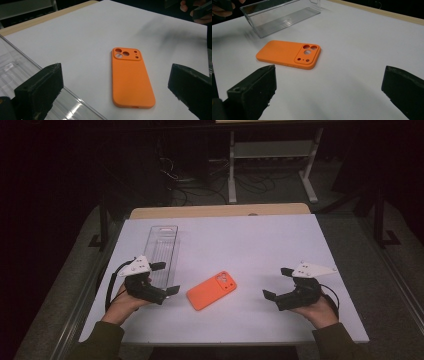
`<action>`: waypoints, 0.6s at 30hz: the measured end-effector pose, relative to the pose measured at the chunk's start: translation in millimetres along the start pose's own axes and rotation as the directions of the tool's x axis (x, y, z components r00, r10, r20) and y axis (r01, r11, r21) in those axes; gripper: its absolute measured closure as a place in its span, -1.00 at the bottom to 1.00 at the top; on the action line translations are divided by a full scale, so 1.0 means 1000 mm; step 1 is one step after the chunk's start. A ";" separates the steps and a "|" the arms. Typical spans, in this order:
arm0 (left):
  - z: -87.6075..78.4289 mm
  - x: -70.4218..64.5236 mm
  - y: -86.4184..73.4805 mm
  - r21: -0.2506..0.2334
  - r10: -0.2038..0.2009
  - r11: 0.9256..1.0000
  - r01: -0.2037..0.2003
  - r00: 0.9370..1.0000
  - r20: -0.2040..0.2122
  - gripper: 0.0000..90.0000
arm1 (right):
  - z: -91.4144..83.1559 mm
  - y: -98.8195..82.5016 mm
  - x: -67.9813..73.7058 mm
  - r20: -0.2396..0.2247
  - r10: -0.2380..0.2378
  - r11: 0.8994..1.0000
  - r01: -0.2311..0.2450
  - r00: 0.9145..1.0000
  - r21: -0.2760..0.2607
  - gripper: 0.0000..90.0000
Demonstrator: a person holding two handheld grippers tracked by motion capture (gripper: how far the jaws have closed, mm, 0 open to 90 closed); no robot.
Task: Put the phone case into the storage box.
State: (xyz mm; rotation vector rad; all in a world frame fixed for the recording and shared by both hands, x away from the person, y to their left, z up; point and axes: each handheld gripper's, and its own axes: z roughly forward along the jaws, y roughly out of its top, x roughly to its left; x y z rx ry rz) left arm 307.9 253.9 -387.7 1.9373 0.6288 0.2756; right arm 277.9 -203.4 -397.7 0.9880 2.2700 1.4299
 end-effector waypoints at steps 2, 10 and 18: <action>0.000 0.000 0.000 0.004 0.004 1.000 -0.004 1.000 -0.003 -1.00 | 0.000 0.000 0.000 -0.003 0.004 1.000 -0.004 1.000 -0.003 -1.00; -0.001 0.000 0.000 -0.004 -0.001 1.000 0.001 1.000 -0.004 -1.00 | 0.002 0.001 0.000 -0.005 0.000 1.000 0.000 1.000 -0.003 -1.00; 0.001 -0.002 0.007 0.003 0.002 1.000 -0.002 1.000 -0.004 -1.00 | 0.003 0.001 -0.001 -0.009 0.005 1.000 -0.005 1.000 -0.001 -1.00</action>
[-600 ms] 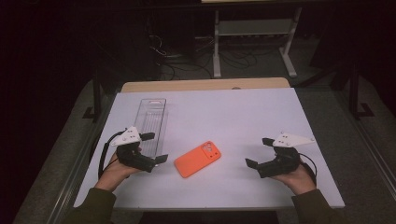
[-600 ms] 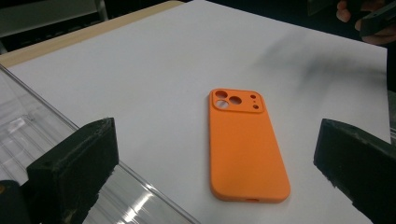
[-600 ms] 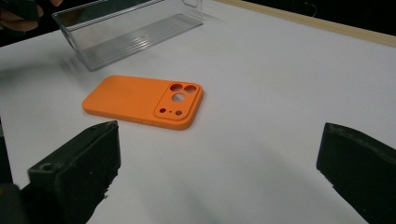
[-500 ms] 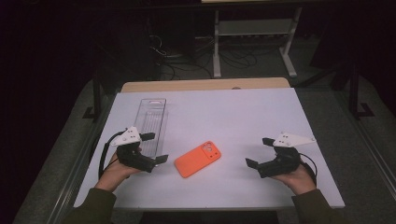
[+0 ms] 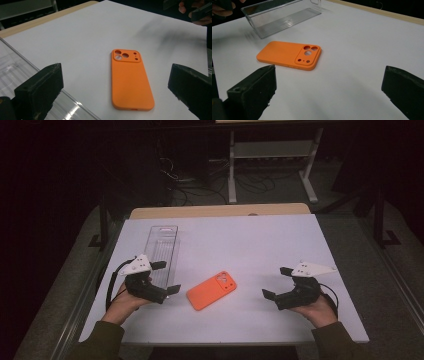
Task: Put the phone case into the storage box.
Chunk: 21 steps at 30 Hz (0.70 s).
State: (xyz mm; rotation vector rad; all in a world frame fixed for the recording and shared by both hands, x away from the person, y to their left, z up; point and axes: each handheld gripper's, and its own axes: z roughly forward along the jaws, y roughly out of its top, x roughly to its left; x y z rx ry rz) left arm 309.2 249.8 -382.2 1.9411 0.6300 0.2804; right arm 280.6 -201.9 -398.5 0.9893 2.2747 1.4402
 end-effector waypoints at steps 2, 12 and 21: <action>0.001 0.000 0.002 0.003 0.002 1.000 -0.002 1.000 -0.001 -1.00 | 0.001 0.000 0.000 0.001 -0.001 1.000 0.001 1.000 0.003 -1.00; 0.007 -0.003 0.013 -0.007 0.006 1.000 -0.006 1.000 0.006 -1.00 | 0.001 0.000 0.000 0.003 -0.007 1.000 0.007 1.000 0.001 -1.00; 0.014 -0.005 0.019 -0.022 0.009 1.000 -0.008 1.000 0.017 -1.00 | 0.000 0.000 -0.001 0.004 -0.009 1.000 0.009 1.000 0.000 -1.00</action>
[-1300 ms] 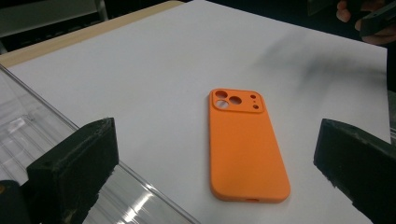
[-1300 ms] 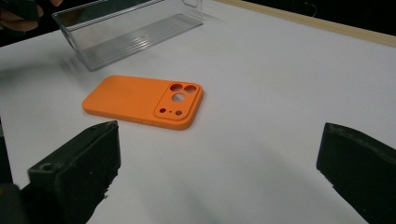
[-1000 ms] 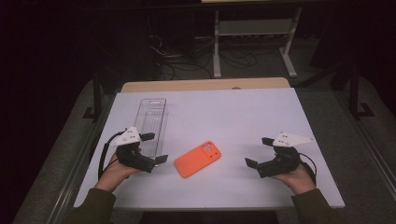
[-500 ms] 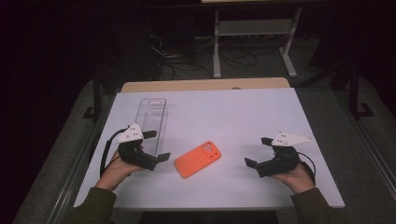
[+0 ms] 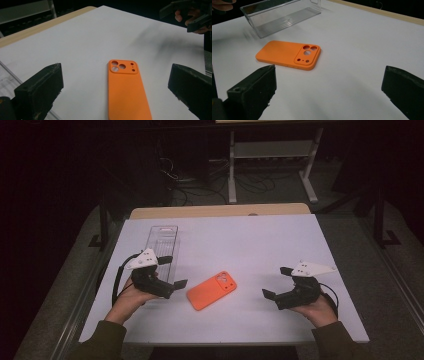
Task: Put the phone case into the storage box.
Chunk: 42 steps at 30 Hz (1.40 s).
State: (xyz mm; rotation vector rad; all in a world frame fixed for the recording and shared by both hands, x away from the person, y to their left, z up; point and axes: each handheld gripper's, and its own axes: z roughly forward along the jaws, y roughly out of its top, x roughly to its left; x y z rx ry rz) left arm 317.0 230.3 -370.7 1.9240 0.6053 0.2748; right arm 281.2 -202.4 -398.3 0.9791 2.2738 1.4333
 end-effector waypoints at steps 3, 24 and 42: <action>0.002 0.000 0.001 0.001 -0.002 1.000 0.002 1.000 0.007 -1.00 | 0.000 0.000 0.000 0.000 0.003 1.000 -0.003 1.000 0.000 -1.00; 0.019 -0.003 0.012 0.002 0.006 1.000 -0.006 1.000 0.031 -1.00 | -0.001 0.000 0.001 0.002 0.005 1.000 -0.005 1.000 0.005 -1.00; 0.036 -0.006 0.024 0.003 0.013 1.000 -0.013 0.998 0.061 -1.00 | 0.000 0.000 0.000 -0.001 0.005 1.000 -0.005 1.000 0.005 -1.00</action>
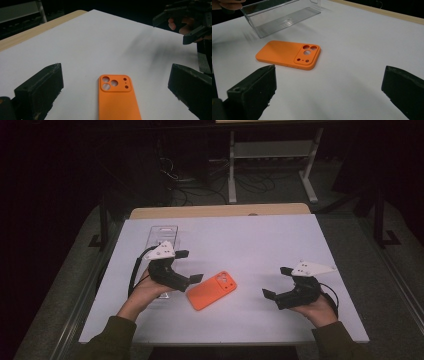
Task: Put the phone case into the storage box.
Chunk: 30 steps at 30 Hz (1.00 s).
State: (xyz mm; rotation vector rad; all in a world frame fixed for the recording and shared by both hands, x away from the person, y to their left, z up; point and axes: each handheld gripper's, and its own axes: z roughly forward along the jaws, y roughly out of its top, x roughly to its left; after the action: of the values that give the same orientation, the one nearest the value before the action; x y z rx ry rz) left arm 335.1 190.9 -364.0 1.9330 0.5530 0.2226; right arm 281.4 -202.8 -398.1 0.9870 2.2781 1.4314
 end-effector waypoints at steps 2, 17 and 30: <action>0.001 0.000 0.002 0.000 -0.002 1.000 0.002 1.000 0.004 -1.00 | 0.000 0.000 0.000 -0.001 0.000 1.000 0.000 1.000 0.000 -1.00; 0.013 0.000 0.013 -0.004 0.004 1.000 -0.004 1.000 0.025 -1.00 | 0.001 0.000 -0.001 -0.003 0.006 1.000 -0.006 1.000 0.000 -1.00; 0.026 -0.002 0.020 -0.009 0.013 1.000 -0.012 0.999 0.035 -1.00 | 0.000 0.000 -0.001 -0.003 0.009 1.000 -0.009 1.000 -0.003 -1.00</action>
State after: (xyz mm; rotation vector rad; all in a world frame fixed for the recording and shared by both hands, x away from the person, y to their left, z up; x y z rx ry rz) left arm 349.4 162.1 -357.2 1.9287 0.5157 0.1982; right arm 282.1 -203.6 -397.9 0.9960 2.2757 1.4407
